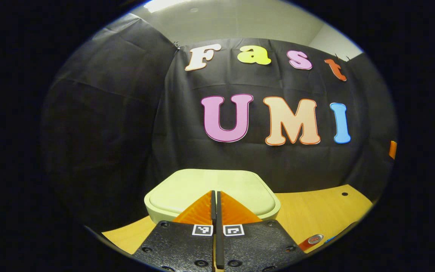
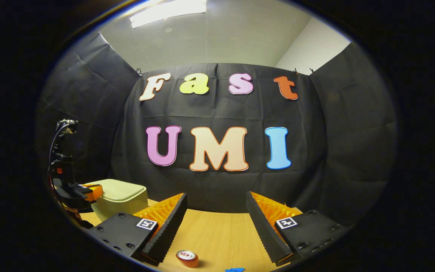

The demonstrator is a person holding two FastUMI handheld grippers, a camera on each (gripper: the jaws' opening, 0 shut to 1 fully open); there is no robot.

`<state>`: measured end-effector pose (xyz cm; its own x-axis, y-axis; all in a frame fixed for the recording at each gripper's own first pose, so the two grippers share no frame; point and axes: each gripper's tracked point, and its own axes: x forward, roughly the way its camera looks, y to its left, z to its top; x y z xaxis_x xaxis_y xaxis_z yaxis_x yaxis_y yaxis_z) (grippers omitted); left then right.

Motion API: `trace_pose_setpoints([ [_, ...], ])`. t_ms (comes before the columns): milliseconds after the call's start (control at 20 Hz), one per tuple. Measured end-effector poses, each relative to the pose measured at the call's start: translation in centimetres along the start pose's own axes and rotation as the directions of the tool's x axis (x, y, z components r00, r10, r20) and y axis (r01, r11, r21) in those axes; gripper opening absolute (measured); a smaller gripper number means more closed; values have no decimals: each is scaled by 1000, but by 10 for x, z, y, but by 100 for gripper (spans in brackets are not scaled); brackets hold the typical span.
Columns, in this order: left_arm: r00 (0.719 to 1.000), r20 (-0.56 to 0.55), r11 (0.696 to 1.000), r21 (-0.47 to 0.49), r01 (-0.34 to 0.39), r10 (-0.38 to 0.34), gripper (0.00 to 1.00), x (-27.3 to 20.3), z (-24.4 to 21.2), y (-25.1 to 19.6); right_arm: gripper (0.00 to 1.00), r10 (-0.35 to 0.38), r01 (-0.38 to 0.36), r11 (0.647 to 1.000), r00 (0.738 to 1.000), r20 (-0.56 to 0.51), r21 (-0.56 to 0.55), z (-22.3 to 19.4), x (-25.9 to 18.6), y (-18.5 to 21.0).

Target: Press the lid of the desktop garbage bin to open it, pick up the crumpled paper on the desktop and throw it into the bin, then pick up the pop can on the desktop and drop it into the bin, and finally close the garbage bin lid.

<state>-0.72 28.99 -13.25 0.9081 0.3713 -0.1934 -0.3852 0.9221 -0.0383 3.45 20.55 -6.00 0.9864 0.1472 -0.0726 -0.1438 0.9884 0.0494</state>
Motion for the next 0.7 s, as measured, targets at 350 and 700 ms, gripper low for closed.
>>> trace_pose_setpoints([
  [350,996,87,991,131,17,-29,0,-3,12,-10,98,3,-3,1000,999,-37,0,-4,7,-20],
  [700,979,203,996,88,8,-26,3,-25,69,-29,98,53,-53,999,998,-37,-2,0,13,-45],
])
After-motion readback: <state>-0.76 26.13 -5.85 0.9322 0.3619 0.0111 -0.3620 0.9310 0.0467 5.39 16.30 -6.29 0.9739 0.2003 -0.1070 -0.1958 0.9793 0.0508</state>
